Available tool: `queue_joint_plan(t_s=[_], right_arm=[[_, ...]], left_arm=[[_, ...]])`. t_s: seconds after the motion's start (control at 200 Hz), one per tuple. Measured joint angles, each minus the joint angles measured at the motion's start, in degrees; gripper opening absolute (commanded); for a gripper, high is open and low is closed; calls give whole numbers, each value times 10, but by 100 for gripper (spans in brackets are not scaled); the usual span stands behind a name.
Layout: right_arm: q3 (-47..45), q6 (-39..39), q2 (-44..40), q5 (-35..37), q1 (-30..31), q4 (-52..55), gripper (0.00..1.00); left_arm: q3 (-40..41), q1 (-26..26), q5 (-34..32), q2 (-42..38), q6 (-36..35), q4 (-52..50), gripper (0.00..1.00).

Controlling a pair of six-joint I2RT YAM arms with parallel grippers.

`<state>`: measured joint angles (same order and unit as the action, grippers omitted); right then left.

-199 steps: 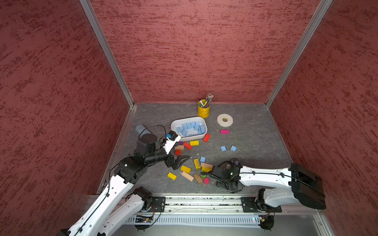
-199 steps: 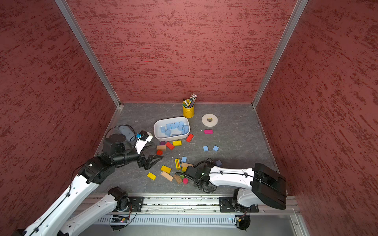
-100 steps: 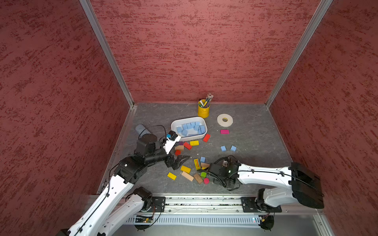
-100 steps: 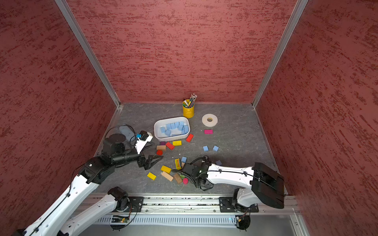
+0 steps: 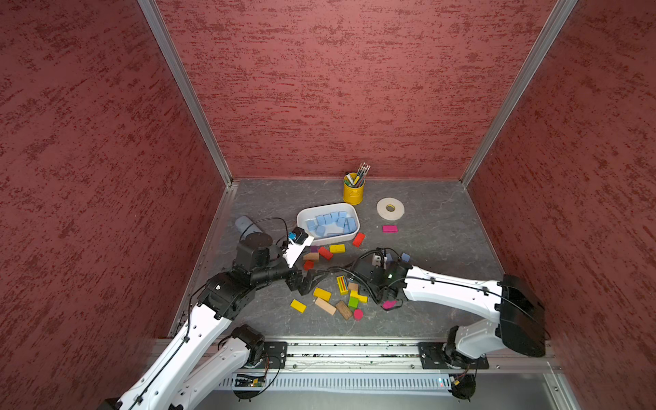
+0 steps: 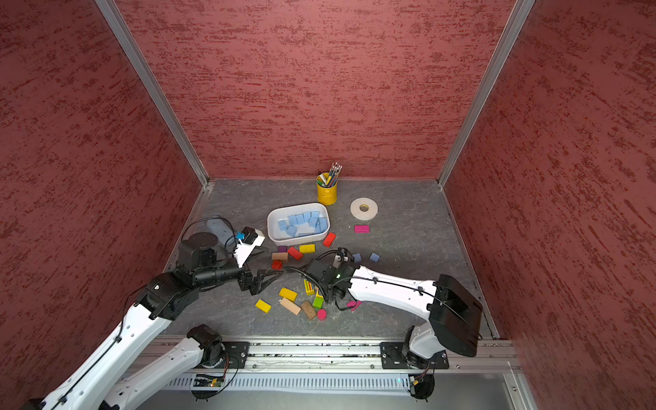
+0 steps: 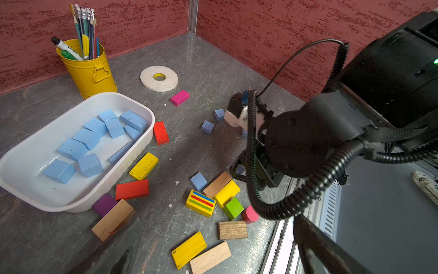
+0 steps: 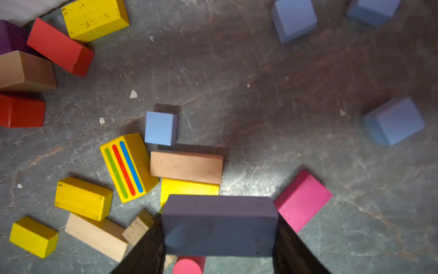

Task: Pick out the blue building blocks
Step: Pick up the building block from the center of the board, then place the building block in the storage box.

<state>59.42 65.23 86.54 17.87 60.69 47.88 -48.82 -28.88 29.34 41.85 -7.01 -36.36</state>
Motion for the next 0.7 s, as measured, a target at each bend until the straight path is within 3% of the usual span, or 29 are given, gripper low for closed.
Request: queue_joint_plan(t_s=[0.701], right_arm=[[278, -255, 191, 10, -133, -78, 39]], left_arm=[[3, 0, -61, -30, -2, 0, 100]])
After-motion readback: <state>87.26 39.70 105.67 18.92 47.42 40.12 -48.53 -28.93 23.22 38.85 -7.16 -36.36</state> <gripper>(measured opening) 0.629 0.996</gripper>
